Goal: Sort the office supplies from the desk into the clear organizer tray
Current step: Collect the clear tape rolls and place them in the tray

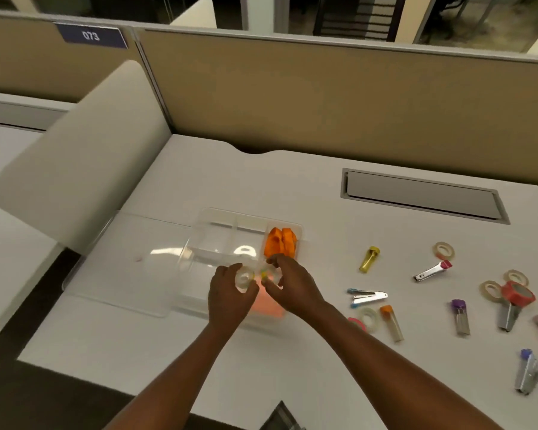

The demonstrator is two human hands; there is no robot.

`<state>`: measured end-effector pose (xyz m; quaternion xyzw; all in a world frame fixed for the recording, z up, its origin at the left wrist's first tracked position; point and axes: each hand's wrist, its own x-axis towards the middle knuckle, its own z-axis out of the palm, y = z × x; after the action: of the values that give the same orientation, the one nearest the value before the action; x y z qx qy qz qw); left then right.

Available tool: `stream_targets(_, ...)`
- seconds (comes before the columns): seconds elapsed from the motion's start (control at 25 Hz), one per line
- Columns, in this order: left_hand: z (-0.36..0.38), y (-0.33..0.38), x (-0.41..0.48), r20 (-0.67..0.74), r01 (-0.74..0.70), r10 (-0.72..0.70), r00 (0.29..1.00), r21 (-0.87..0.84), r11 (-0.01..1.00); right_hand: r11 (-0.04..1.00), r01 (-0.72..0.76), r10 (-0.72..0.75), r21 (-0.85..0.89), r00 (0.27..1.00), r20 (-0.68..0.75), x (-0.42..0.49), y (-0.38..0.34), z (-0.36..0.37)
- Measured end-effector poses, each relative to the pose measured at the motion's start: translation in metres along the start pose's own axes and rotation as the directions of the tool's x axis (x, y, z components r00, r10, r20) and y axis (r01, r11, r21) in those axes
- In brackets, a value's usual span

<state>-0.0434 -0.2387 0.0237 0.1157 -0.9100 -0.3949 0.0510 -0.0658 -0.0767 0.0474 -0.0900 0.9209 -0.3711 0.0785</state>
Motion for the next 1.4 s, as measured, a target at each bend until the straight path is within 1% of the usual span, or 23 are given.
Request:
stream_targets(0.08,-0.012,-0.018,0.002,0.028,-0.022,0.019,0.999,0.135,0.991,0.999,0.032,-0.031,-0.027,0.999,0.029,0.009,-0.012,0.018)
stream_targets(0.2,-0.020,-0.039,0.005,0.105,-0.090,0.059,0.993,0.313,0.945,0.996,0.042,-0.037,-0.085,0.997,0.065,0.021,-0.024,0.041)
stream_targets(0.32,-0.022,-0.046,0.008,0.184,-0.150,0.079,0.980,0.416,0.897,0.992,0.044,-0.033,-0.122,0.995,0.093,0.029,-0.031,0.054)
stream_targets(0.4,-0.021,-0.045,0.011,0.210,-0.167,0.084,0.974,0.414,0.895,0.990,0.050,-0.036,-0.135,0.994,0.099,0.031,-0.031,0.058)
stream_targets(0.52,-0.019,-0.037,0.014,0.217,-0.156,0.089,0.972,0.314,0.936,0.992,0.047,-0.037,-0.117,0.996,0.082,0.030,-0.026,0.054)
stream_targets(0.68,-0.012,-0.016,0.016,0.215,-0.207,0.165,0.962,0.191,0.959,0.992,0.055,-0.052,-0.113,0.998,0.025,0.021,-0.013,0.039)
stream_targets(0.88,0.021,0.028,0.013,0.271,-0.312,0.265,0.925,0.150,0.938,0.994,-0.020,0.014,-0.105,0.998,-0.060,-0.001,0.019,0.005)
stream_targets(1.08,0.071,0.070,-0.005,0.362,-0.447,0.391,0.847,0.084,0.891,0.986,-0.129,0.114,-0.106,0.985,-0.131,-0.037,0.072,-0.047)
stream_targets(1.16,0.094,0.083,-0.017,0.415,-0.498,0.422,0.806,0.089,0.863,0.979,-0.184,0.169,-0.092,0.974,-0.149,-0.054,0.095,-0.065)
stream_targets(1.28,0.133,0.105,-0.039,0.516,-0.558,0.431,0.740,0.114,0.822,0.958,-0.280,0.265,-0.057,0.945,-0.190,-0.084,0.134,-0.094)
stream_targets(1.4,0.170,0.123,-0.060,0.638,-0.640,0.389,0.664,0.218,0.737,0.927,-0.371,0.351,-0.046,0.907,-0.232,-0.114,0.171,-0.120)
